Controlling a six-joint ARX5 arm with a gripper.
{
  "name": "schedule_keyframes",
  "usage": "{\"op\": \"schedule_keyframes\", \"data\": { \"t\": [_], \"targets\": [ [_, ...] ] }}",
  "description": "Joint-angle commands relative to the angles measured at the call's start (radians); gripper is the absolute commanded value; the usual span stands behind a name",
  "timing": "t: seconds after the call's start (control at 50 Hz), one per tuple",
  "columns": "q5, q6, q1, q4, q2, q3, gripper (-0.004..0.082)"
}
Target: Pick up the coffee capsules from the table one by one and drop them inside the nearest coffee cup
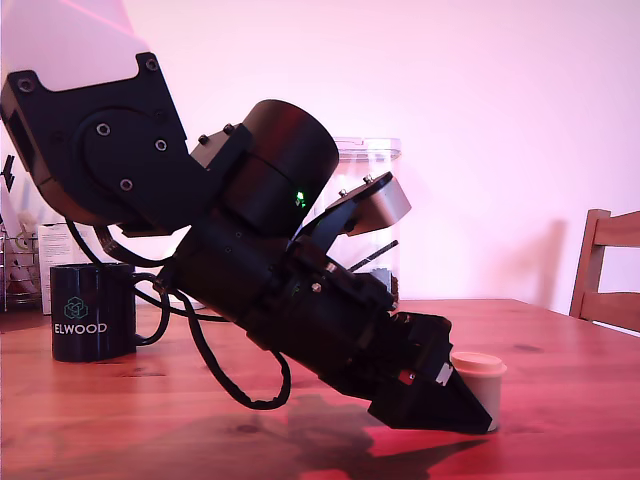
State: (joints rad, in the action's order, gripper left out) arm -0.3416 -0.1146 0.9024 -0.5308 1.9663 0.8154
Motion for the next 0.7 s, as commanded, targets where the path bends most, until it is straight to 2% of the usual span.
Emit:
{"op": "schedule_keyframes", "data": {
  "t": [0.0, 0.1, 0.14, 0.26, 0.32, 0.46, 0.68],
  "targets": [
    [0.002, 0.01, -0.003, 0.002, -0.023, -0.018, 0.0365],
    [-0.016, 0.03, -0.006, -0.035, -0.023, -0.039, 0.0571],
    [-0.017, 0.039, -0.011, -0.055, -0.023, -0.049, 0.0606],
    [-0.018, 0.066, -0.025, -0.177, -0.023, -0.097, 0.0612],
    [-0.02, 0.093, -0.031, -0.223, -0.023, -0.115, 0.0612],
    [-0.047, 0.093, -0.033, -0.237, -0.023, -0.122, 0.0611],
    [-0.044, 0.089, -0.029, -0.248, -0.021, -0.122, 0.0608]
  ]
}}
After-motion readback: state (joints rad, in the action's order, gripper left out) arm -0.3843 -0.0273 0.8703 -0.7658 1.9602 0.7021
